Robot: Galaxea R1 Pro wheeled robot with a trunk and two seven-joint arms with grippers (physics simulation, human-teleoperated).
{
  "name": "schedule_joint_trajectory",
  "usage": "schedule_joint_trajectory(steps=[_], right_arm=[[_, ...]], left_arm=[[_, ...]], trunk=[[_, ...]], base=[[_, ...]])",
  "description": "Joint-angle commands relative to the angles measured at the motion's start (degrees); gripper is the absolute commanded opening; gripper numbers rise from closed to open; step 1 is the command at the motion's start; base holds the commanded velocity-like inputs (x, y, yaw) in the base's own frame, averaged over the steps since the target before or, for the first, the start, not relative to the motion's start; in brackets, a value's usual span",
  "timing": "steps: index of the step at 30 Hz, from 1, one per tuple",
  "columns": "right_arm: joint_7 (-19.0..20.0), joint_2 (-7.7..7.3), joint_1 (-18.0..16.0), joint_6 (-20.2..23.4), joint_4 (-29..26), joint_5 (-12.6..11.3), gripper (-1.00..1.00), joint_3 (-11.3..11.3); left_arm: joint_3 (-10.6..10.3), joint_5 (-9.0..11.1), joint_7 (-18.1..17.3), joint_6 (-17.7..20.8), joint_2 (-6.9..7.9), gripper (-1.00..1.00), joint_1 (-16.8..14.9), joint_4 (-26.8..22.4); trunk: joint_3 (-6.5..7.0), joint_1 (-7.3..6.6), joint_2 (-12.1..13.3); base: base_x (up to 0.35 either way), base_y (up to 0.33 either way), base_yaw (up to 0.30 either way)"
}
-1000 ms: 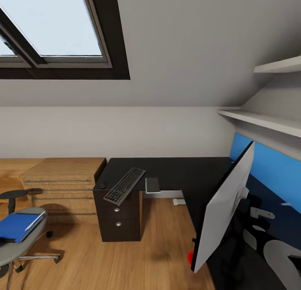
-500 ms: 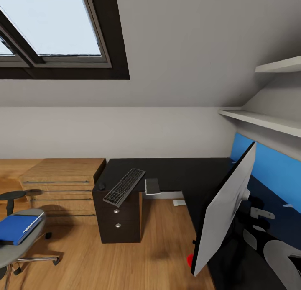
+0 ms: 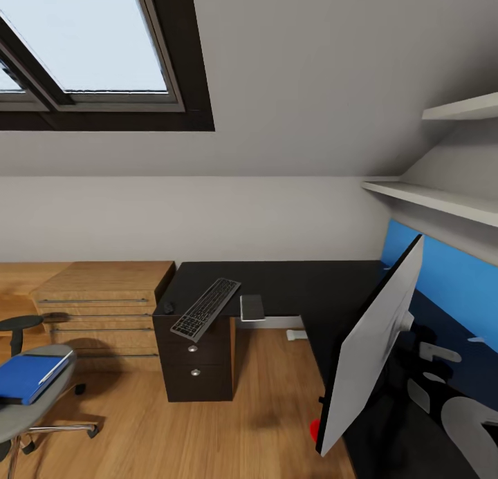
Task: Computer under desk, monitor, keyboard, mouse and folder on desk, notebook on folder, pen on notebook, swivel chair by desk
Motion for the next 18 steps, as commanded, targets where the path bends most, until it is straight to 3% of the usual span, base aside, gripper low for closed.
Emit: schedule_joint_trajectory(steps=[1,18], right_arm=[[0.1,-0.04,-0.1,-0.3,0.0,-0.1,1.00,-0.4],[0.1,-0.62,-0.1,-0.3,0.0,-0.3,1.00,-0.6]], left_arm=[[-0.5,0.5,0.4,-0.3,0.03,1.00,-0.1,0.0],[-0.6,0.5,0.4,-0.3,0.04,1.00,-0.1,0.0]], trunk=[[-0.09,0.01,-0.1],[-0.09,0.01,-0.1]], base=[[0.000,0.000,0.000],[0.000,0.000,0.000]])
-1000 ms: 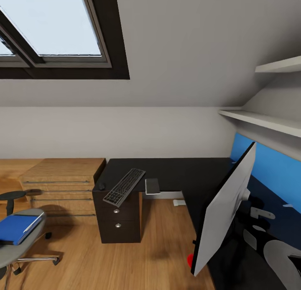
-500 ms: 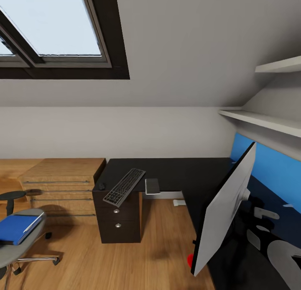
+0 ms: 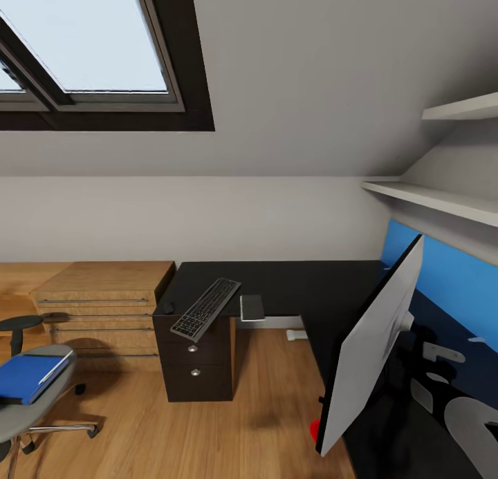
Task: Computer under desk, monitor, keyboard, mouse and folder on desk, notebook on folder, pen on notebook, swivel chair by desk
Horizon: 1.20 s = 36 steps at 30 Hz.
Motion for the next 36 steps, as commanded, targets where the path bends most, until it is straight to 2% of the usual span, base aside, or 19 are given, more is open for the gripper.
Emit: schedule_joint_trajectory(steps=[1,5,6,36], right_arm=[[0.1,0.00,-0.1,-0.3,0.1,-0.1,1.00,-0.4],[0.1,-0.01,-0.1,-0.3,0.0,-0.1,1.00,-0.4],[0.1,-0.01,-0.1,-0.3,0.0,-0.1,-1.00,-0.4],[0.1,0.07,-0.1,-0.3,0.1,-0.1,-1.00,-0.4]], left_arm=[[-0.5,0.5,0.4,-0.3,0.03,1.00,-0.1,0.0],[-0.5,0.5,0.4,-0.2,0.03,1.00,-0.1,0.0],[-0.5,0.5,0.4,-0.3,0.02,1.00,-0.1,0.0],[-0.4,0.6,0.4,-0.3,0.11,1.00,-0.1,0.0]], trunk=[[-0.09,0.01,-0.1],[-0.09,0.01,-0.1],[-0.09,0.01,-0.1],[-0.09,0.01,-0.1]], base=[[0.000,0.000,0.000],[0.000,0.000,0.000],[0.000,0.000,0.000],[0.000,0.000,0.000]])
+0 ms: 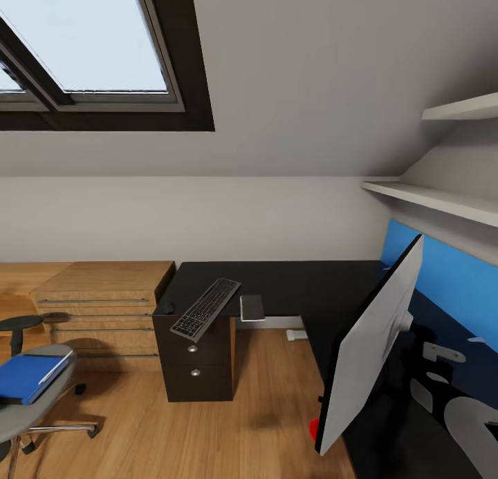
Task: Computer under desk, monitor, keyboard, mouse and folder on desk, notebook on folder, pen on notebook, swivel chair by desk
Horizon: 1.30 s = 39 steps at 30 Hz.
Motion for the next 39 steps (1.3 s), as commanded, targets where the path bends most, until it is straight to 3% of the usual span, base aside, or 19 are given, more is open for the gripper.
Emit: schedule_joint_trajectory(steps=[1,8,23,39], right_arm=[[0.2,0.02,0.0,-0.2,0.1,0.1,-1.00,-0.3],[0.2,0.02,0.0,-0.2,0.1,0.1,-1.00,-0.3],[0.2,0.02,0.0,-0.2,0.1,0.1,-1.00,-0.2],[0.2,0.10,0.0,-0.2,0.1,0.2,-1.00,-0.1]], left_arm=[[-0.5,0.5,0.4,-0.3,0.04,1.00,-0.1,0.0],[-0.5,0.5,0.4,-0.3,0.03,1.00,-0.1,0.0],[-0.6,0.5,0.4,-0.2,0.01,1.00,-0.1,0.0],[-0.6,0.5,0.4,-0.2,-0.04,1.00,-0.1,0.0]], trunk=[[-0.10,0.02,-0.1],[-0.10,0.02,-0.1],[-0.10,0.02,-0.1],[-0.10,0.02,-0.1]], base=[[0.000,0.000,0.000],[-0.118,0.000,0.000],[-0.324,-0.008,0.000],[-0.262,-0.232,0.000]])
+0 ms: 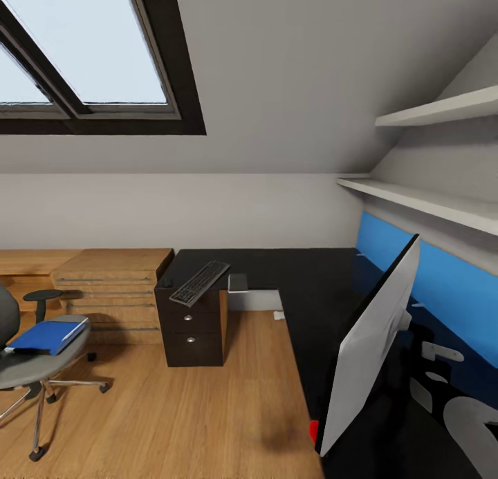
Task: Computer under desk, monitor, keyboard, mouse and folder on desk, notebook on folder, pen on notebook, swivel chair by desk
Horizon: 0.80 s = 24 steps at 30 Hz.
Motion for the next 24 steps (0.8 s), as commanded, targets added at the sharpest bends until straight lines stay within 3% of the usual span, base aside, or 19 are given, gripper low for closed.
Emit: schedule_joint_trajectory(steps=[1,10,11,13,14,15,17,18,19,22,24], right_arm=[[0.0,-0.02,0.0,-0.5,0.3,-1.8,-1.00,1.2],[0.0,0.05,0.0,-0.5,0.3,-1.7,-1.00,1.2],[0.0,0.07,0.0,-0.5,0.3,-1.7,-1.00,1.2],[0.0,0.08,0.0,-0.5,0.3,-1.7,-1.00,1.2],[0.0,0.08,0.0,-0.5,0.3,-1.7,-1.00,1.2],[0.0,0.08,0.0,-0.5,0.3,-1.7,-1.00,1.2],[0.0,0.08,0.0,-0.5,0.3,-1.7,-1.00,1.2],[0.0,0.08,0.0,-0.5,0.3,-1.7,-1.00,1.2],[0.0,0.08,0.0,-0.5,0.3,-1.7,-1.00,1.2],[0.0,0.10,0.0,-0.7,0.2,-1.6,-1.00,1.2],[0.0,0.09,0.0,-0.9,0.2,-1.6,-1.00,1.2]], left_arm=[[-0.5,0.5,0.4,-0.3,0.03,1.00,-0.1,0.0],[-0.3,0.8,0.3,-0.2,1.47,1.00,-0.1,-1.4],[0.6,0.9,0.6,1.9,2.06,1.00,-0.1,-13.7],[1.8,1.0,0.7,5.4,2.23,1.00,-0.1,-19.3],[2.7,1.0,0.9,10.8,2.31,1.00,-0.1,-26.1],[3.5,1.3,3.0,22.4,2.36,1.00,-0.1,-40.7],[3.6,2.5,4.9,27.8,2.33,1.00,-0.1,-48.7],[3.7,5.2,5.9,31.1,2.54,1.00,0.0,-55.2],[3.7,6.2,6.3,32.1,3.66,1.00,1.1,-57.2],[3.7,6.3,6.4,32.1,5.19,1.00,2.4,-58.0],[3.7,6.3,6.4,32.2,7.44,1.00,3.8,-60.6]], trunk=[[-0.11,-0.01,-0.1],[-0.11,-0.01,-0.1],[-0.11,-0.01,-0.1],[-0.11,-0.01,-0.1],[-0.11,-0.01,-0.1],[-0.11,-0.01,-0.1],[-0.11,-0.01,-0.1],[-0.11,-0.01,-0.1],[-0.11,-0.01,-0.1],[-0.11,-0.01,-0.1],[-0.11,-0.01,-0.1]], base=[[-0.187,-0.286,0.000],[-0.048,-0.285,0.000],[-0.001,-0.024,0.000],[-0.001,-0.014,0.000],[0.000,-0.006,0.000],[0.000,-0.002,0.000],[0.000,-0.001,0.000],[0.000,0.000,0.000],[0.000,0.000,0.000],[0.000,0.000,0.000],[0.000,0.000,0.000]])
